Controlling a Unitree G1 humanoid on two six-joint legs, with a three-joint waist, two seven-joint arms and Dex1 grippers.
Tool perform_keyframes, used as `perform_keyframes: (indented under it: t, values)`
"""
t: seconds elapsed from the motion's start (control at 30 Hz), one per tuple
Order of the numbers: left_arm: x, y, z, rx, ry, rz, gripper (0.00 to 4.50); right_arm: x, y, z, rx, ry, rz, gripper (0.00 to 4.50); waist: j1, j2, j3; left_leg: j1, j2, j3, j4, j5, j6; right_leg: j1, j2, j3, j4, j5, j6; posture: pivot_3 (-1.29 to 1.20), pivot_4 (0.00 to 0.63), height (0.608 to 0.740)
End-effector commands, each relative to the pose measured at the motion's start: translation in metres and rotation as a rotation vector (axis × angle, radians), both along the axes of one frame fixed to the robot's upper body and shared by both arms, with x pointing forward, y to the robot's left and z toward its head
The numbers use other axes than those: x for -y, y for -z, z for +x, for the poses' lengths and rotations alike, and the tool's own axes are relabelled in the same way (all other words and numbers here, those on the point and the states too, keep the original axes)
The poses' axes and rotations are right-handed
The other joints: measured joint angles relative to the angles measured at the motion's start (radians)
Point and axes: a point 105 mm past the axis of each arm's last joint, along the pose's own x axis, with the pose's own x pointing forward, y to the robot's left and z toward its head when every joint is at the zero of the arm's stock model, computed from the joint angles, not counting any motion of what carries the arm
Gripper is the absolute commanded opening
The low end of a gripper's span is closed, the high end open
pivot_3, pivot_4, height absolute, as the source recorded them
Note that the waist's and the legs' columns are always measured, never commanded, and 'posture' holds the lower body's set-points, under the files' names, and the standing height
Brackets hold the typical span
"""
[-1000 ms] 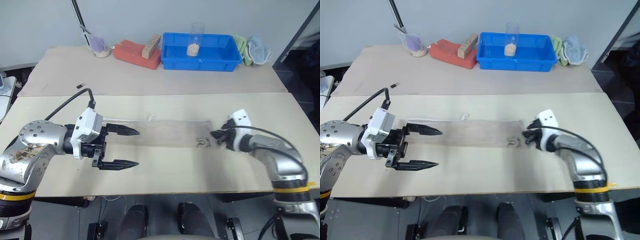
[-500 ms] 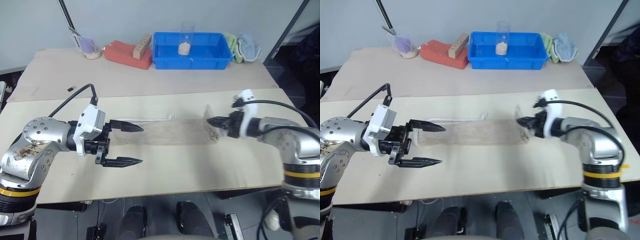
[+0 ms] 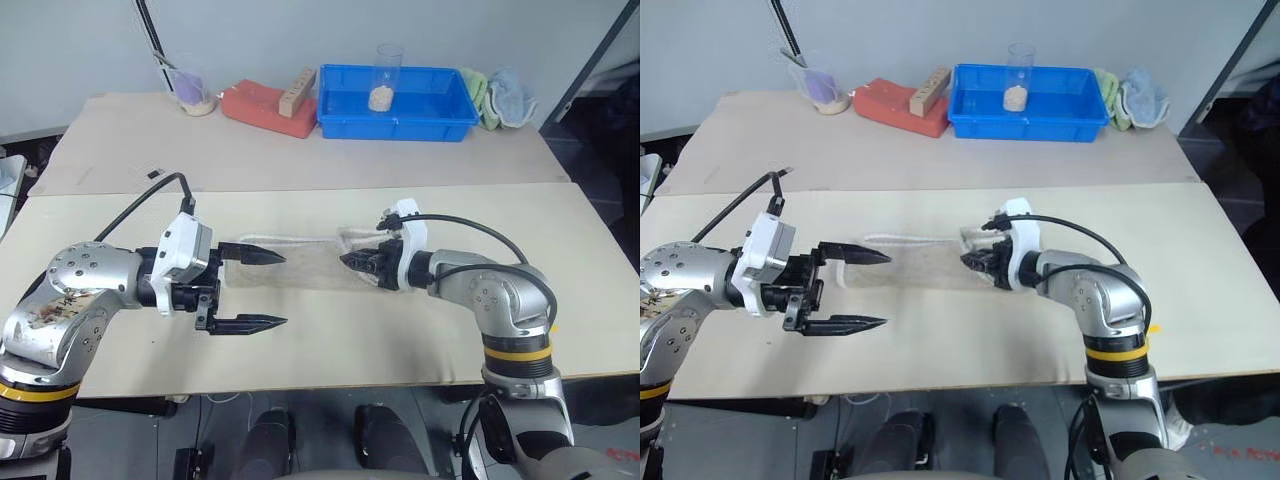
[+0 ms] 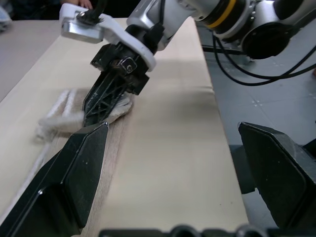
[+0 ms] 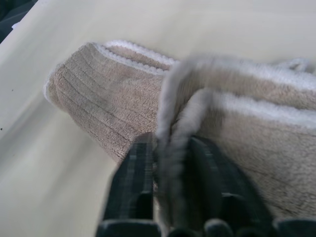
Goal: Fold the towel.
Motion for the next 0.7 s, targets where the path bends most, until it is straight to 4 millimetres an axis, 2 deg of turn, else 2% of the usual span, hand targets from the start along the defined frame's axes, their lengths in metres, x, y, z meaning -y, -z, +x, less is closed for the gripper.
perform_keyframes:
  t: [0.03, 0.1, 0.2, 0.27, 0.37, 0.5, 0.63, 0.7]
  values:
    - [-0.002, -0.010, 0.004, 0.083, -0.069, -0.026, 4.50, -0.007, -0.022, -0.002, 0.092, -0.028, 0.017, 2.82, 0.000, 0.000, 0.000, 0.000, 0.000, 0.000, 0.000, 0.000, 0.000, 0.000, 0.000, 0.000, 0.000, 0.000, 0.000, 0.00, 0.150, 0.740]
    - [-0.004, -0.008, 0.007, 0.087, -0.116, -0.040, 4.50, -0.009, -0.025, -0.002, 0.100, -0.035, 0.016, 3.48, 0.000, 0.000, 0.000, 0.000, 0.000, 0.000, 0.000, 0.000, 0.000, 0.000, 0.000, 0.000, 0.000, 0.000, 0.000, 0.00, 0.150, 0.740]
    - [-0.012, -0.006, 0.016, 0.099, -0.260, -0.103, 4.50, -0.013, -0.041, -0.005, 0.130, -0.075, 0.042, 4.48, 0.000, 0.000, 0.000, 0.000, 0.000, 0.000, 0.000, 0.000, 0.000, 0.000, 0.000, 0.000, 0.000, 0.000, 0.000, 0.00, 0.150, 0.740]
    - [-0.019, -0.003, 0.020, 0.107, -0.341, -0.127, 4.50, -0.013, -0.048, -0.006, 0.156, -0.092, 0.037, 4.48, 0.000, 0.000, 0.000, 0.000, 0.000, 0.000, 0.000, 0.000, 0.000, 0.000, 0.000, 0.000, 0.000, 0.000, 0.000, 0.00, 0.150, 0.740]
    - [-0.034, 0.002, 0.023, 0.115, -0.500, -0.178, 4.50, -0.007, -0.059, -0.008, 0.264, -0.155, -0.059, 4.48, 0.000, 0.000, 0.000, 0.000, 0.000, -0.001, 0.000, 0.000, 0.000, 0.000, -0.001, 0.000, 0.000, 0.000, 0.000, 0.00, 0.150, 0.740]
    - [-0.050, 0.014, 0.017, 0.096, -0.666, -0.228, 4.50, 0.005, -0.066, -0.010, 0.340, -0.225, -0.147, 4.48, 0.003, 0.000, 0.000, 0.000, 0.000, -0.001, 0.000, 0.000, 0.000, 0.001, -0.002, -0.001, -0.002, 0.000, 0.000, 0.00, 0.150, 0.740]
    - [-0.061, 0.036, 0.003, 0.021, -0.801, -0.258, 4.50, 0.003, -0.068, -0.020, 0.480, -0.381, -0.256, 4.48, 0.002, 0.000, 0.000, 0.000, 0.000, 0.000, 0.000, 0.000, 0.000, 0.001, -0.002, 0.000, -0.002, 0.000, 0.000, 0.00, 0.150, 0.740]
    - [-0.077, 0.044, 0.006, -0.023, -0.997, -0.354, 4.50, -0.002, -0.072, -0.019, 0.531, -0.406, -0.238, 4.48, 0.003, 0.000, 0.000, 0.001, 0.000, 0.000, -0.001, 0.000, 0.000, 0.001, -0.001, -0.001, -0.003, 0.000, 0.000, 0.00, 0.150, 0.740]
